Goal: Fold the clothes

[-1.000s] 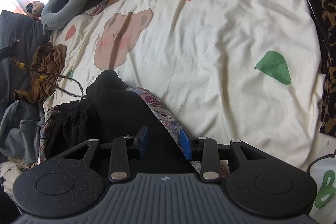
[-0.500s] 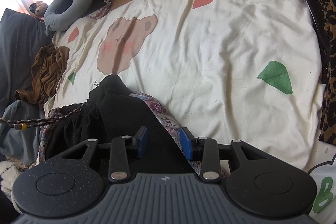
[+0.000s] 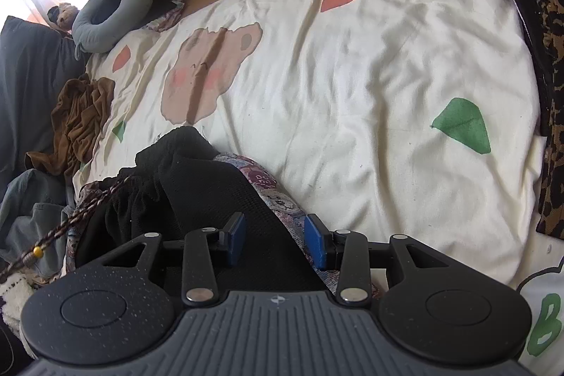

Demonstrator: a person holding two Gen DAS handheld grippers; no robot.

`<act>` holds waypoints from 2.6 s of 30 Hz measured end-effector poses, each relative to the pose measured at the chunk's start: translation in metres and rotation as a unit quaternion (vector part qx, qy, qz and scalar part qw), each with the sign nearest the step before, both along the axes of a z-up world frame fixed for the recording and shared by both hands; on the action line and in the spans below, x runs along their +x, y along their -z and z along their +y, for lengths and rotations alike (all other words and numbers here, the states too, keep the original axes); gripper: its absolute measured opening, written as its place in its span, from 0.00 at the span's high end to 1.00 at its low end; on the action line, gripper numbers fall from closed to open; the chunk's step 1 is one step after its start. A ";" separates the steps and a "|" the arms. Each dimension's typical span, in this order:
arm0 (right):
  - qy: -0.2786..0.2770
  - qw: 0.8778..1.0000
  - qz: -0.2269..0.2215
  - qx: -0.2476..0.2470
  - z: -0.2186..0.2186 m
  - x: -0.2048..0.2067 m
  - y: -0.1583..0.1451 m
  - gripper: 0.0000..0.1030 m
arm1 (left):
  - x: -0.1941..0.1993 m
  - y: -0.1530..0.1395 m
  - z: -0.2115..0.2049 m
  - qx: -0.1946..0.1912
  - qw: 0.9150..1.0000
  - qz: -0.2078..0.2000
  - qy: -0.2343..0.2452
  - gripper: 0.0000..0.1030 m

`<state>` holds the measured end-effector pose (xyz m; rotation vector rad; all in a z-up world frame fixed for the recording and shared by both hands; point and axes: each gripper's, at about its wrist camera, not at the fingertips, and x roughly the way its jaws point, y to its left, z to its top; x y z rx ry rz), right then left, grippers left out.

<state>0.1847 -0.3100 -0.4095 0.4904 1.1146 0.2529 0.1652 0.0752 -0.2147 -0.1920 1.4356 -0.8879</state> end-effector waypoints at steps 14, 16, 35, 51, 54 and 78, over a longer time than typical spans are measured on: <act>0.003 1.000 -0.006 0.002 -0.006 -0.001 -0.001 0.51 | 0.001 0.022 0.026 0.049 0.997 0.012 -0.056 0.78; 0.000 1.000 -0.005 -0.001 -0.005 -0.001 -0.001 0.51 | 0.003 0.025 0.030 0.052 0.997 0.005 -0.063 0.78; -0.052 0.998 -0.010 -0.042 0.012 0.018 -0.002 0.51 | 0.055 0.060 0.081 0.139 0.974 -0.111 -0.138 0.73; -0.064 0.996 -0.026 -0.055 0.022 0.036 -0.008 0.51 | 0.108 0.108 0.085 0.248 0.933 -0.227 -0.125 0.67; -0.063 0.996 -0.029 -0.055 0.023 0.038 -0.008 0.51 | 0.113 0.121 0.085 0.259 0.933 -0.219 -0.122 0.67; -0.103 0.991 -0.044 -0.074 0.045 0.084 0.008 0.51 | 0.082 0.147 0.125 0.242 0.946 -0.134 -0.171 0.94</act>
